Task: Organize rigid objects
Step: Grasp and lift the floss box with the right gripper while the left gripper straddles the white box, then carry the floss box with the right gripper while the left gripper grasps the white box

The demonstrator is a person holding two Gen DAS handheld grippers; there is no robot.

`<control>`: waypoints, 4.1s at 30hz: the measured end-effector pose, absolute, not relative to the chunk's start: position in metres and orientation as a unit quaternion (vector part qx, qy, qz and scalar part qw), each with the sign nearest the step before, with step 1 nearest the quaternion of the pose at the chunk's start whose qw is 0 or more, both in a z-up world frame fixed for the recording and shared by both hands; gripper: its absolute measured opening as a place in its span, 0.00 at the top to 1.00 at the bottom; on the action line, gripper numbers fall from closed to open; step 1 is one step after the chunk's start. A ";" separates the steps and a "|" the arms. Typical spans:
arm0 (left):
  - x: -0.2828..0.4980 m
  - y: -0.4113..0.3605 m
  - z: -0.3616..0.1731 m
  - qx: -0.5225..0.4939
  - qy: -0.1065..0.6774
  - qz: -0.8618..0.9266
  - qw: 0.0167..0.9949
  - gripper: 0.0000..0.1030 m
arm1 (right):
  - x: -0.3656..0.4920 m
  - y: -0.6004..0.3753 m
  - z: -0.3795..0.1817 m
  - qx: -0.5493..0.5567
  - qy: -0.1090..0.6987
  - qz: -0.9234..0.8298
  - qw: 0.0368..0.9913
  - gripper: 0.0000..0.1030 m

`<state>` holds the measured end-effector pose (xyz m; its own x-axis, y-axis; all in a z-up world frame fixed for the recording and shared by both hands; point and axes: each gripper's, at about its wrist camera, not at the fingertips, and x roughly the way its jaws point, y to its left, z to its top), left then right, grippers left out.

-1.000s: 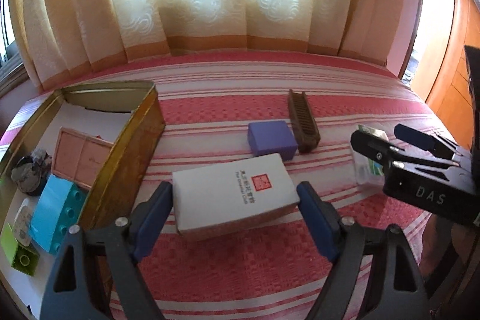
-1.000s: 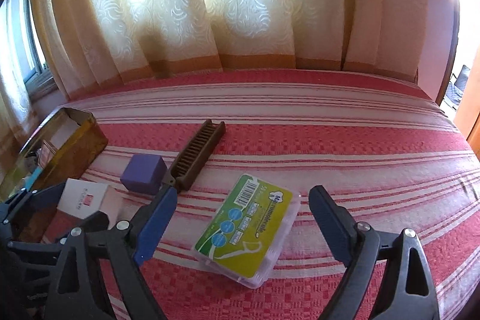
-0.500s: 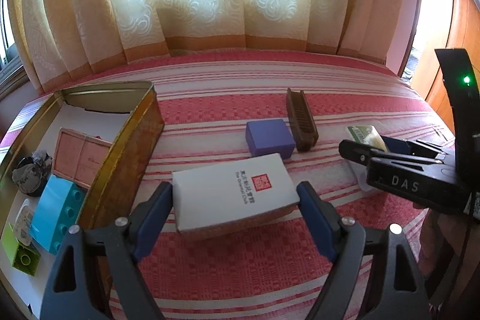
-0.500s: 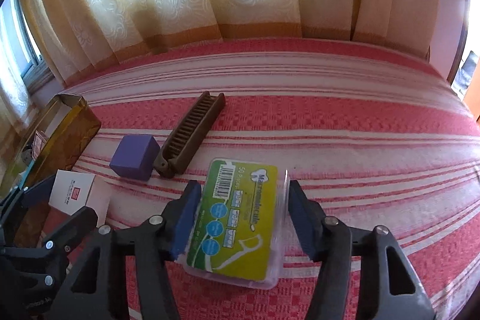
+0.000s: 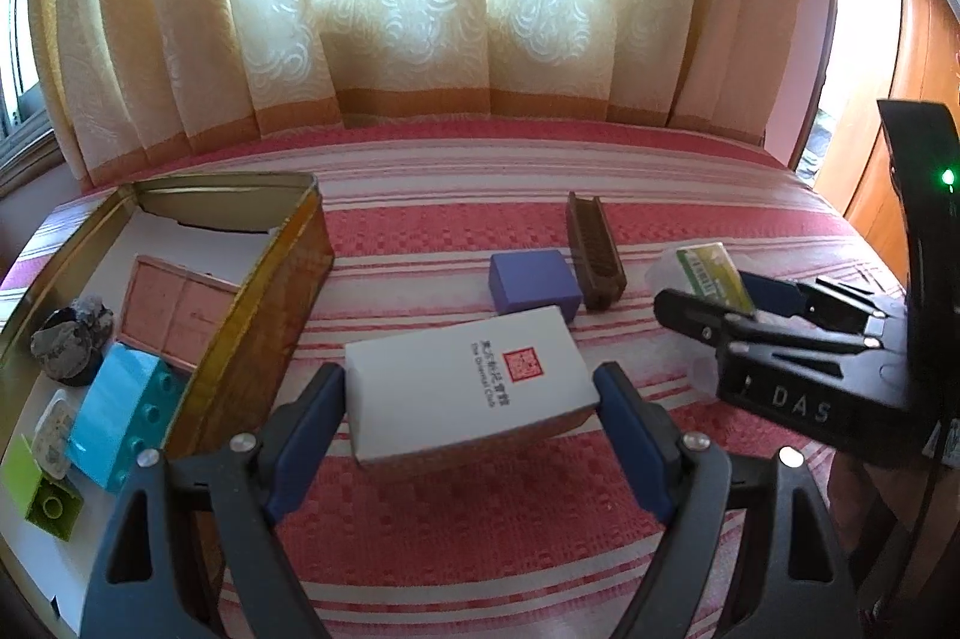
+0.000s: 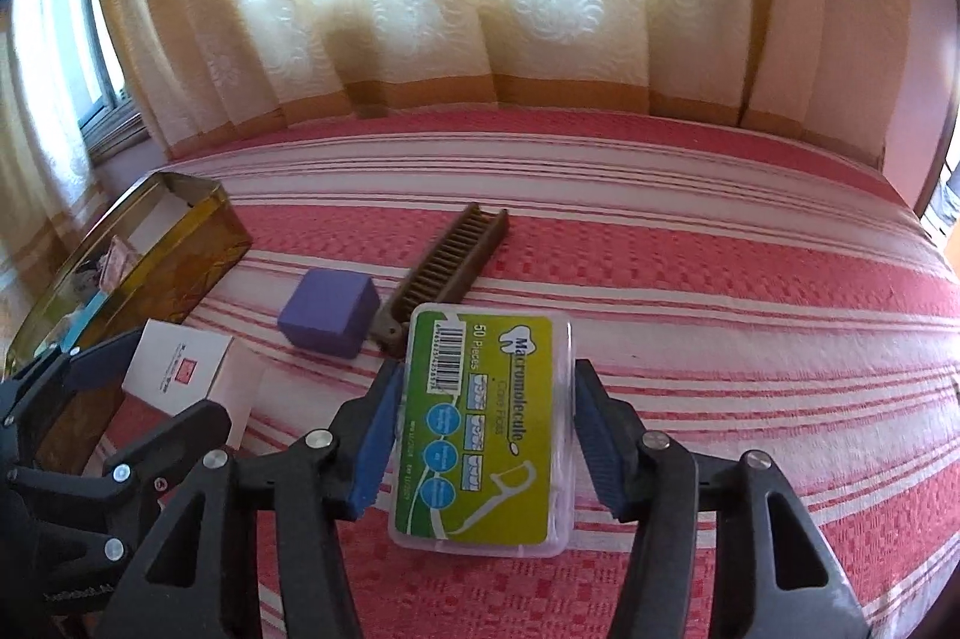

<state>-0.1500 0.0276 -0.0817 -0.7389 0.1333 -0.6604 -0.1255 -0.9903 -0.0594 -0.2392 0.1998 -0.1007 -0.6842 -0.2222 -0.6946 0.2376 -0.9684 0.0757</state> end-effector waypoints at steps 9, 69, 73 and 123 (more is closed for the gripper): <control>-0.143 0.021 -0.078 -0.339 -0.018 0.939 0.062 0.18 | -0.242 0.194 -0.104 0.385 0.020 -0.913 0.130 0.44; -0.094 0.006 -0.056 -0.246 -0.012 0.969 0.017 0.18 | -0.192 0.165 -0.085 0.295 0.026 -0.942 0.155 0.45; -0.092 0.002 -0.055 -0.247 -0.017 0.969 0.018 0.18 | -0.190 0.164 -0.085 0.293 0.023 -0.943 0.157 0.45; -0.056 -0.034 -0.049 -0.203 -0.042 0.978 0.010 0.18 | -0.170 0.131 -0.083 0.280 0.018 -0.942 0.185 0.45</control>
